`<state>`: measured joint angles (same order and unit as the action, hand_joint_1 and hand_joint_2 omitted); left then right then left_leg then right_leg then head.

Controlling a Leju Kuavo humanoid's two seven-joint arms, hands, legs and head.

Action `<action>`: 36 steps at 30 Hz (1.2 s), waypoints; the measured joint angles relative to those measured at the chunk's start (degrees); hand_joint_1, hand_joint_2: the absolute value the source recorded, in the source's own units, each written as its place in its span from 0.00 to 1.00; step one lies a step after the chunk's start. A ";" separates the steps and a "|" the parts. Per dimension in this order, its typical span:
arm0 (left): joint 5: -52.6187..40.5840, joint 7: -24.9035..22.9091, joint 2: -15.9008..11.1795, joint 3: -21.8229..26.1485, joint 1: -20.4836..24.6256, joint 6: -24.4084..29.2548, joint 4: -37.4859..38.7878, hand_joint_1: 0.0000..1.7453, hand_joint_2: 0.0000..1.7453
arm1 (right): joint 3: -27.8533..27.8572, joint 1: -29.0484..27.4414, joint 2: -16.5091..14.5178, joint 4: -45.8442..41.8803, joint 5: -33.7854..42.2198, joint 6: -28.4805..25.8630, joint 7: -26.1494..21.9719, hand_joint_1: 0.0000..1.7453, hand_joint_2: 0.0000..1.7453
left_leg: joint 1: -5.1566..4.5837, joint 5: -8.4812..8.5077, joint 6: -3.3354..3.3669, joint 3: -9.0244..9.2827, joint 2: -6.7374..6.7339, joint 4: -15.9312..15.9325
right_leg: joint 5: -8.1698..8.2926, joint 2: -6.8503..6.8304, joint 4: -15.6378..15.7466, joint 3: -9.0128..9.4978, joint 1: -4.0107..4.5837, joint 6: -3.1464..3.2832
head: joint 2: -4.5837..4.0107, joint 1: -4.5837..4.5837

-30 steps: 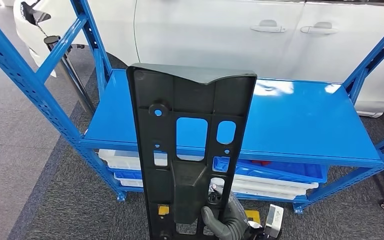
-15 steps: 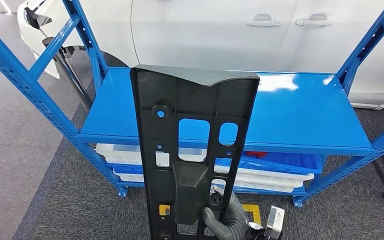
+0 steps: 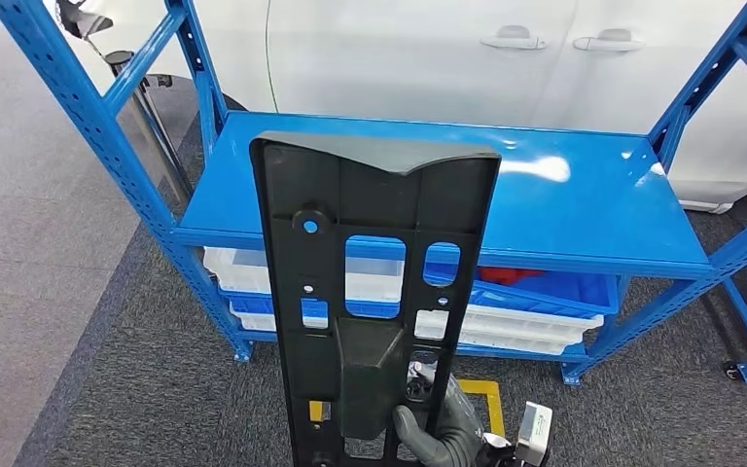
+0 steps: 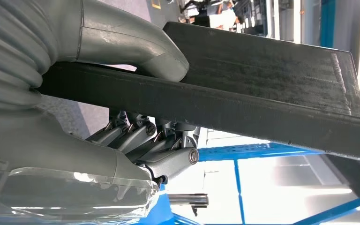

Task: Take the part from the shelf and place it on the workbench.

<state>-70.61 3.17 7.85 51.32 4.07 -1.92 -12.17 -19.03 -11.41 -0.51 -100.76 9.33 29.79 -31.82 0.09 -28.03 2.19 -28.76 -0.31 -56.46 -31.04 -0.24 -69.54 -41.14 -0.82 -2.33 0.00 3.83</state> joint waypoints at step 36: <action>-0.65 -0.65 0.21 0.40 0.36 -0.52 0.00 0.00 1.00 | -0.09 0.59 0.16 1.46 0.08 -0.27 0.64 0.81 1.00 | -0.12 1.83 -0.63 -2.58 -0.17 -0.52 | 2.10 -0.08 4.13 8.28 0.19 0.50 | 0.00 -0.01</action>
<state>-71.26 2.52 8.05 51.72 4.43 -2.44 -12.17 -19.12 -10.83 -0.35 -99.30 9.42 29.52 -31.18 -0.04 -26.20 1.56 -31.34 -0.49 -56.98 -28.93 -0.32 -65.41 -32.86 -0.63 -1.83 0.00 3.82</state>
